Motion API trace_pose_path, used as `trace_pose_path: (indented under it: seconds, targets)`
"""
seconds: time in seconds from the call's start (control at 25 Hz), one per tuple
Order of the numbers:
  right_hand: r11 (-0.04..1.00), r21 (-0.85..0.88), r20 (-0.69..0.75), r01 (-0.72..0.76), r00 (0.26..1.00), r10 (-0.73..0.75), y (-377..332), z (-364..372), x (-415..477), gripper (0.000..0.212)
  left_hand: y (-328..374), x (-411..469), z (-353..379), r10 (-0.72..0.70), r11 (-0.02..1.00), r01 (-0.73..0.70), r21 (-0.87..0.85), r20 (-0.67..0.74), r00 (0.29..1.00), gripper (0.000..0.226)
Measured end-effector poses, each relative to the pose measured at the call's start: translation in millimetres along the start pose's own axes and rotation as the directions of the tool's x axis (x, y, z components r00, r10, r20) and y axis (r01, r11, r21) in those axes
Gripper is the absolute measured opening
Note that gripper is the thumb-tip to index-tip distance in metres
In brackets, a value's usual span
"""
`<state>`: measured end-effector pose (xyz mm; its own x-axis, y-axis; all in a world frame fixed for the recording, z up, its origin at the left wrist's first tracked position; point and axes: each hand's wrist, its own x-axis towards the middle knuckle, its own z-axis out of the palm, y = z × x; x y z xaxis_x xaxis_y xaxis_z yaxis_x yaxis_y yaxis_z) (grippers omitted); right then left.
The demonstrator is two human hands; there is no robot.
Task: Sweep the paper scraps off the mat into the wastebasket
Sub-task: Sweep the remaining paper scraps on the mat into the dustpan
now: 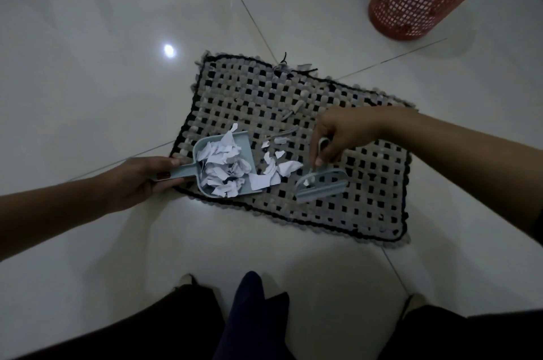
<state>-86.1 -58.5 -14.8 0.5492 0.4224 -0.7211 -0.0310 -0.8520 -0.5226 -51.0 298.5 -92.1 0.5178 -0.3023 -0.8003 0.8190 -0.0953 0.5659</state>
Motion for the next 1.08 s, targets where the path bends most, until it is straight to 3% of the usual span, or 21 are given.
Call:
trace_pose_path:
  seconds: [0.12, 0.24, 0.36, 0.44, 0.6, 0.68, 1.0, 1.08]
  targets:
    - [0.985, -0.152, -0.189, 0.079, 0.976, -0.108, -12, -5, 14, 0.013, -3, -1, -4, 0.002, 1.0, -0.002, 0.005, -0.019, 1.0, 0.035]
    - [0.98, -0.158, -0.348, 0.124, 0.922, -0.173, -22, -17, 21, 0.013, -6, -2, -6, 0.001, 0.999, -0.004, -0.044, -0.049, 0.999, 0.027]
    - [0.97, -0.159, -0.412, 0.186, 0.88, -0.236, -34, -25, 22, 0.012, -9, -3, -7, 0.02, 0.999, -0.022, -0.049, -0.044, 0.999, 0.035]
    - [0.976, -0.123, -0.356, 0.182, 0.91, -0.214, -38, -34, 14, 0.012, -10, -1, -8, 0.032, 0.998, -0.035, -0.055, -0.053, 0.998, 0.035]
    - [0.991, -0.072, -0.091, 0.113, 0.989, -0.119, -40, -18, 15, 0.011, -9, 3, -8, 0.05, 0.997, -0.054, -0.053, -0.068, 0.996, 0.033]
    - [0.981, -0.122, -0.097, 0.148, 0.982, -0.16, -38, -2, 27, 0.009, -8, 3, -8, 0.06, 0.997, -0.063, -0.049, -0.065, 0.996, 0.036]
    - [0.984, -0.12, -0.477, 0.128, 0.862, -0.17, -35, -12, 40, 0.013, -11, -2, -15, 0.07, 0.987, -0.087, -0.137, -0.125, 0.99, 0.022]
    - [0.984, -0.124, -0.557, 0.13, 0.811, -0.178, -36, -16, 40, 0.013, -9, -3, -16, 0.068, 0.986, -0.087, -0.141, -0.134, 0.989, 0.027]
